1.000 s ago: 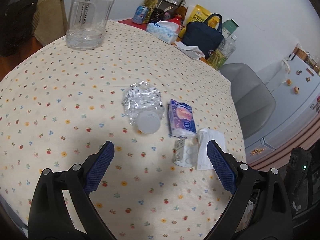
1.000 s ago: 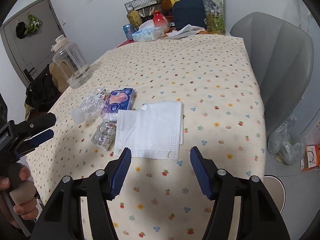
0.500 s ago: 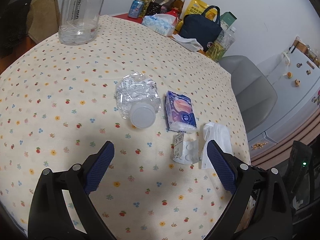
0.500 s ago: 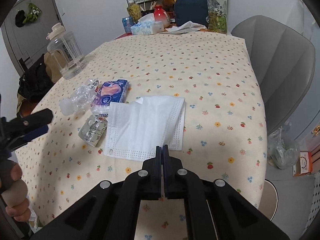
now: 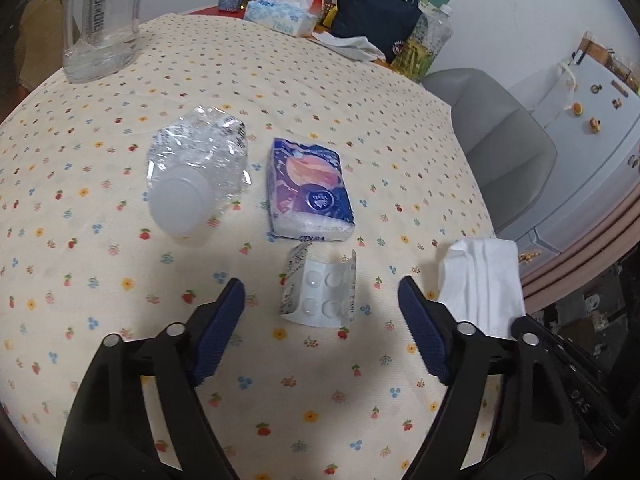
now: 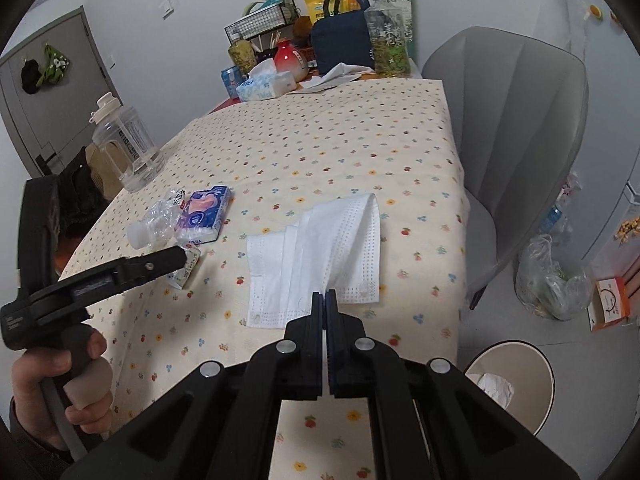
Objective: Collect trash
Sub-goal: 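Grasp the white tissue sheet with the right gripper while the left gripper grasps the blister pack, then carry both items over the bin and open both grippers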
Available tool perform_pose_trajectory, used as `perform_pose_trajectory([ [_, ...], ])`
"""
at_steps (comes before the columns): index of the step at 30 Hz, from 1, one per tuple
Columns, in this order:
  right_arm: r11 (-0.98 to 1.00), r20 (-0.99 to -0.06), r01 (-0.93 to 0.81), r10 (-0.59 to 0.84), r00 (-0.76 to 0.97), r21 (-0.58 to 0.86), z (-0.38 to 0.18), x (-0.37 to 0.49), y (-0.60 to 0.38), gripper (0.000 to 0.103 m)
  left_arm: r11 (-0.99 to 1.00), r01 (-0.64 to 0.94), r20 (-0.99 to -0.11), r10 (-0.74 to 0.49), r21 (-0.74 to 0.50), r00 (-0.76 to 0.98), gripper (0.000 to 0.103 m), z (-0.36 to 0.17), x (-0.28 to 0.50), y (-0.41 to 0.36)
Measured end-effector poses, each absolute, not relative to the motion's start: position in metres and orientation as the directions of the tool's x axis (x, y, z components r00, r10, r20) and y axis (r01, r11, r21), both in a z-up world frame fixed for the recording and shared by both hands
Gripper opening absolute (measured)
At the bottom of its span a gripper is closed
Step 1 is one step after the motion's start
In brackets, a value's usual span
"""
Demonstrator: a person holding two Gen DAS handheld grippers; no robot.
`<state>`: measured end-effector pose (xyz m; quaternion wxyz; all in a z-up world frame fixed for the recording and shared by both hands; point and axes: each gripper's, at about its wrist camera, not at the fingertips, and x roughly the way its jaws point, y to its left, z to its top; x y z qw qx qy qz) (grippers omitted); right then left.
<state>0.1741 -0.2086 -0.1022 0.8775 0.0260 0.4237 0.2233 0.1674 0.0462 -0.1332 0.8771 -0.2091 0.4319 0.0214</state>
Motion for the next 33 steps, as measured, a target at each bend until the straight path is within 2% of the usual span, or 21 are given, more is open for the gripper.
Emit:
perform_pose_trajectory([
  [2, 0.900, -0.729, -0.365, 0.415, 0.545, 0.239, -0.101, 0.172, -0.213, 0.003, 0.920, -0.218, -0.773, -0.124, -0.324, 0.622, 0.069, -0.135, 0.171, 0.041],
  [3, 0.901, -0.727, -0.363, 0.414, 0.548, 0.239, -0.101, 0.172, -0.216, 0.003, 0.923, -0.220, -0.777, -0.120, -0.317, 0.618, 0.061, -0.135, 0.172, 0.039],
  [4, 0.901, -0.726, -0.361, 0.414, 0.550, 0.241, -0.100, 0.171, -0.218, 0.003, 0.923, -0.223, -0.779, -0.115, -0.313, 0.616, 0.045, -0.134, 0.173, 0.038],
  [5, 0.902, -0.723, -0.358, 0.414, 0.552, 0.242, -0.099, 0.171, -0.220, 0.003, 0.918, -0.220, -0.784, -0.138, -0.331, 0.606, 0.033, -0.135, 0.174, 0.039],
  [7, 0.903, -0.720, -0.355, 0.414, 0.557, 0.244, -0.097, 0.170, -0.223, 0.003, 0.912, -0.216, -0.782, -0.155, -0.348, 0.603, 0.029, -0.135, 0.175, 0.039],
  [17, 0.915, -0.689, -0.316, 0.397, 0.606, 0.250, -0.080, 0.163, -0.252, 0.003, 0.924, -0.133, -0.748, -0.199, -0.358, 0.633, 0.028, -0.110, 0.170, 0.016],
  [33, 0.956, -0.688, -0.121, 0.276, 0.671, 0.266, -0.088, 0.160, -0.354, 0.003, 0.947, 0.029, -0.737, -0.269, -0.320, 0.620, 0.028, -0.096, 0.187, -0.065],
])
